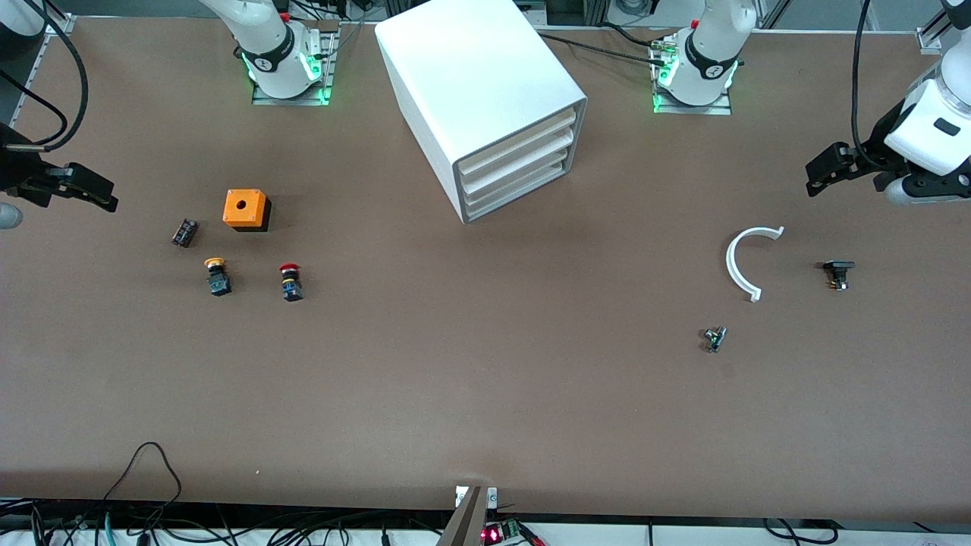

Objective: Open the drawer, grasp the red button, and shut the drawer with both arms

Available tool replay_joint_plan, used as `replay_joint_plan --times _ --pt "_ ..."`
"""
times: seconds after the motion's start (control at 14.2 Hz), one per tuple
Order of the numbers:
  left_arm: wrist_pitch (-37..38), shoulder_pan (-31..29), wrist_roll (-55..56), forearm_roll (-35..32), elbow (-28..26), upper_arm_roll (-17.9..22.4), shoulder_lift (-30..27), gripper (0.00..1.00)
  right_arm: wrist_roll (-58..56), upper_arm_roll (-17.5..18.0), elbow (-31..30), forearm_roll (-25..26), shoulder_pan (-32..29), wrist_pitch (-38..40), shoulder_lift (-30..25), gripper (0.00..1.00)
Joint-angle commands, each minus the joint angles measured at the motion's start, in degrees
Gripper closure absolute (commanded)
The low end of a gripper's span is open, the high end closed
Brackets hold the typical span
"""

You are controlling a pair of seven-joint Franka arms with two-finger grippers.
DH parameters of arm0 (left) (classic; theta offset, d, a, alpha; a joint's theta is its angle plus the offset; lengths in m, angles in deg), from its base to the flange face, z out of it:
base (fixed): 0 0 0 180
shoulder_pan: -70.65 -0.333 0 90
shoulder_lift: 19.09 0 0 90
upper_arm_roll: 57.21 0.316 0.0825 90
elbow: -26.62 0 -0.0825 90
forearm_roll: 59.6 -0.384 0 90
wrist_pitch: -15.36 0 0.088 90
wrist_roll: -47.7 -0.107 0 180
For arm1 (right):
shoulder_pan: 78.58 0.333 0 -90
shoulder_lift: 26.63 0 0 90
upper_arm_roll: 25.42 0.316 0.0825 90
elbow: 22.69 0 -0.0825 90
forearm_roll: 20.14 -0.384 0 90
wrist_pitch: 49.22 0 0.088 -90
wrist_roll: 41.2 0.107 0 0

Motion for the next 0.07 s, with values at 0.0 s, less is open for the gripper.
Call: replay_joint_plan --times 0.0 --pt "1.7 0.0 -0.6 0.2 2.1 -0.1 0.9 0.00 -0.4 0.3 -2.1 0.1 0.0 -0.5 -1.8 0.00"
